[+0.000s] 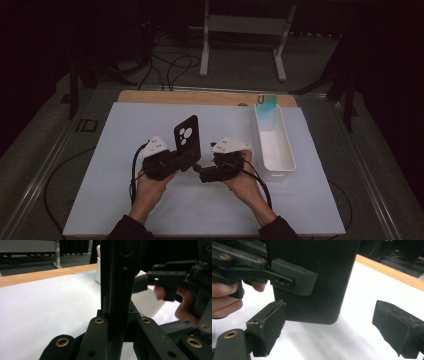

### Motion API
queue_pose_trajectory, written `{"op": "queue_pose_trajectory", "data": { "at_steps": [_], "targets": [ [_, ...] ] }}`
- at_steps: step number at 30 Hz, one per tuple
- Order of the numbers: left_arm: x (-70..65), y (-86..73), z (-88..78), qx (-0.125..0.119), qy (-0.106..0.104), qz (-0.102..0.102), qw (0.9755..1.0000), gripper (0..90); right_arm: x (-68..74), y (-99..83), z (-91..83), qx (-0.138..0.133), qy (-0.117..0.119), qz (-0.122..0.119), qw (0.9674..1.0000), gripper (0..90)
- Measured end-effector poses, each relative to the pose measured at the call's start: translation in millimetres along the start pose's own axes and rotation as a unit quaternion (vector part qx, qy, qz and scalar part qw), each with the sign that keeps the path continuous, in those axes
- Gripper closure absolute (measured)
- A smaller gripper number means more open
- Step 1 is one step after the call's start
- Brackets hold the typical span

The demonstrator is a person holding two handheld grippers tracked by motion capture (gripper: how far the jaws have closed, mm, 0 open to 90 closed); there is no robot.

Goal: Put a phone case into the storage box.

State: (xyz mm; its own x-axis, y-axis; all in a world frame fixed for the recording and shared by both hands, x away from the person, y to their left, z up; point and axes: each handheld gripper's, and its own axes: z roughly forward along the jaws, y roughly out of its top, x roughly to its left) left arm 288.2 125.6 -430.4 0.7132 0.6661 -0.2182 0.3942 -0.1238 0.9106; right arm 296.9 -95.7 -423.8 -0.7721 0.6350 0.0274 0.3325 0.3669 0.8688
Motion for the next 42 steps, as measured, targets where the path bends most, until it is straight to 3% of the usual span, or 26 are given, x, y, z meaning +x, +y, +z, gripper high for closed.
{"op": "queue_pose_trajectory", "data": {
  "at_steps": [10,21,30,34,42],
  "targets": [
    [-4.0,-3.1,4.8,0.01,0.011,0.011,0.9998,85.1,-11.1,13.7,-14.9,-0.037,0.01,0.031,0.9988,10.3],
    [-9.0,-5.2,9.5,0.018,0.012,0.019,0.9996,85.2,-4.5,41.5,-17.0,-0.063,0.014,0.028,0.9975,10.2],
    [-11.9,-6.6,11.6,0.025,0.009,0.028,0.9992,85.2,-1.9,54.5,-6.6,-0.056,0.014,0.037,0.9977,9.4],
    [-14.8,-7.2,13.3,0.028,0.009,0.038,0.9989,85.2,-0.8,55.2,-2.4,-0.054,0.01,0.04,0.9977,9.5],
    [-16.3,-6.6,14.5,0.026,0.006,0.036,0.999,85.1,0.5,54.5,-0.5,-0.053,0.0,0.057,0.997,12.2]
  ]
}}
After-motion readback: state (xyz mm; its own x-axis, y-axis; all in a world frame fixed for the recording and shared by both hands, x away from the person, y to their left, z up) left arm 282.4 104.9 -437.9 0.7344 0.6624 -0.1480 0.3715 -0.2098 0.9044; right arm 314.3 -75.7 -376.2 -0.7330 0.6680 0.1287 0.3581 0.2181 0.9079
